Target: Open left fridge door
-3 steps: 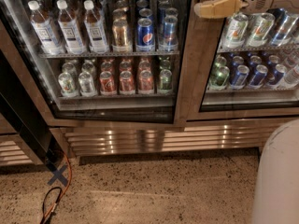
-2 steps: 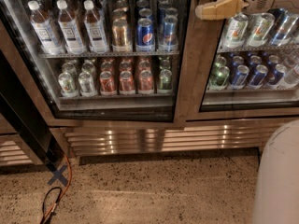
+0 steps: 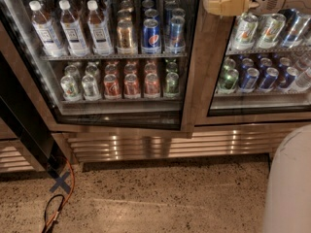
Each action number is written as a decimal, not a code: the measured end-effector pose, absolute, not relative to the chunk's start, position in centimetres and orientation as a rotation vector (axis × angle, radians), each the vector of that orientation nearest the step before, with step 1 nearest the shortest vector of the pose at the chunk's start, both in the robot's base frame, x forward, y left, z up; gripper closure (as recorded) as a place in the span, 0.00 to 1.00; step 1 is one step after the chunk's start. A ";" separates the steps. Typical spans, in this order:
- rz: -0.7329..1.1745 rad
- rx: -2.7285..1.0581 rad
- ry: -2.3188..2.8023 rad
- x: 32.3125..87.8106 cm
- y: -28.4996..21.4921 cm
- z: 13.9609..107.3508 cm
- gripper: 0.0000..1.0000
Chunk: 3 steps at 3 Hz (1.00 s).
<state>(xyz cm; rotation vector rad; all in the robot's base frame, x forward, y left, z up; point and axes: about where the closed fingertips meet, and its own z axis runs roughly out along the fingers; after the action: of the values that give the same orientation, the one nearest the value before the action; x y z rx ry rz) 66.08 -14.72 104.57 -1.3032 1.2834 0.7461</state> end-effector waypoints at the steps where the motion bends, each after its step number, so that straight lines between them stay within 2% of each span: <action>1: 0.746 -1.303 1.283 66.1 -14.7 104.6 0.59; 2: 0.746 -1.303 1.283 66.1 -14.7 104.6 0.72; 3: 0.746 -1.304 1.283 66.1 -14.7 104.6 0.92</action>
Offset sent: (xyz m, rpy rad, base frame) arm 0.0000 0.0000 0.0000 0.0000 0.0000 0.0000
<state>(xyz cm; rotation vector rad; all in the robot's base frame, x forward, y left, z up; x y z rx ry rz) 66.10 -14.68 104.57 -1.3035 1.2828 0.7465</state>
